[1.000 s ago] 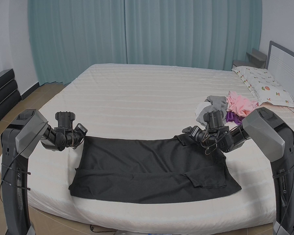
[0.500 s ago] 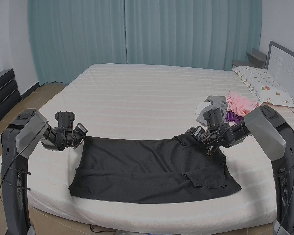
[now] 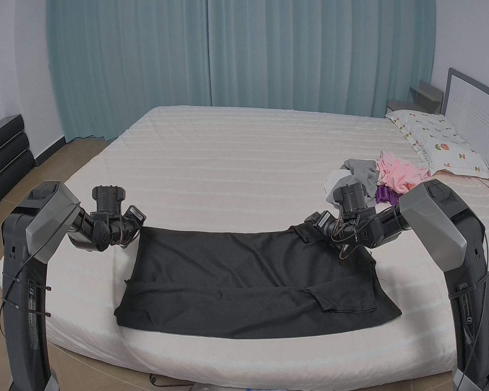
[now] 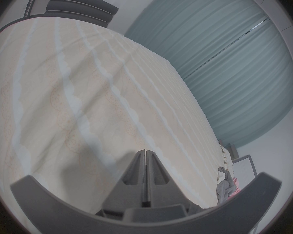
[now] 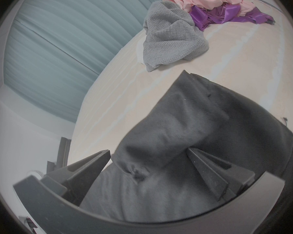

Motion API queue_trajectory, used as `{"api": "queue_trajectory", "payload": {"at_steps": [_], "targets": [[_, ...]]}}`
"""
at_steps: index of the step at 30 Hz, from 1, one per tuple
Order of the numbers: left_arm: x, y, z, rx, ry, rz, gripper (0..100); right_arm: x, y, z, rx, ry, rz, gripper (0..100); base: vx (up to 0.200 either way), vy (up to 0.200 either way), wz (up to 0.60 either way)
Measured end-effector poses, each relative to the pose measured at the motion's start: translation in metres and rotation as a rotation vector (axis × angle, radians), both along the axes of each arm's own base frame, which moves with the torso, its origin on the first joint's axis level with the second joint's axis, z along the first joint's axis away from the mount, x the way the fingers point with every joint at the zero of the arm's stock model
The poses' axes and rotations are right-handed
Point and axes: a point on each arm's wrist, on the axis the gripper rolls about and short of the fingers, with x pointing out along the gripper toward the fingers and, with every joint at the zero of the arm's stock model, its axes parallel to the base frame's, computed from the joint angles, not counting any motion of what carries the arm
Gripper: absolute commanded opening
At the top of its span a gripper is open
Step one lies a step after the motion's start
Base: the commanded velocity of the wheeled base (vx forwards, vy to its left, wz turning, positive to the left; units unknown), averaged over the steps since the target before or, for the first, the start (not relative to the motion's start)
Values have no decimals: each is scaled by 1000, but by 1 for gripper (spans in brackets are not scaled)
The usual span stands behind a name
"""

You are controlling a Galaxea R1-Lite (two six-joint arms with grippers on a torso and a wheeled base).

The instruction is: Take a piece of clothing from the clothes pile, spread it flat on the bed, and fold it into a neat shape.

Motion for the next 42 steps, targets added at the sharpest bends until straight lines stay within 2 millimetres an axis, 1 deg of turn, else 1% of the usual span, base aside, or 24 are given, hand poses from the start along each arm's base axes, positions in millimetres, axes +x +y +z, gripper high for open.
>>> {"api": "queue_trajectory", "payload": {"at_steps": [5, 10, 15, 19, 23, 27, 30, 34, 38, 42], "targets": [[0, 0, -1, 0, 2, -1, 0, 18, 4, 12, 101, -97, -48, 100, 0, 0, 0], [0, 0, -2, 0, 3, -2, 0, 40, 3, 28, 192, -276, -75, 100, 0, 0, 0], [0, -1, -2, 1, 5, -2, 0, 54, -8, 41, 242, -448, -102, 100, 0, 0, 0], [0, 0, -3, 1, 5, -1, 0, 59, -23, 37, 193, -484, -130, 100, 0, 0, 0], [0, 0, -3, 1, 5, -2, 0, 58, -38, 25, 111, -464, -131, 100, 0, 0, 0], [0, 0, -3, 1, 5, -2, 0, 49, -54, 13, 15, -414, -92, 100, 0, 0, 0], [0, -1, -3, 1, 5, -2, 0, 41, -68, 9, -51, -387, -48, 100, 0, 0, 0], [0, -1, -3, 1, 5, -4, 0, 32, -86, 9, -103, -381, 1, 100, 0, 0, 0], [0, -1, -3, 1, 4, -4, 0, 29, -96, 9, -135, -379, 25, 100, 0, 0, 0], [0, -1, -3, 2, 4, -4, 0, 27, -97, 3, -144, -365, 41, 100, 0, 0, 0]]}}
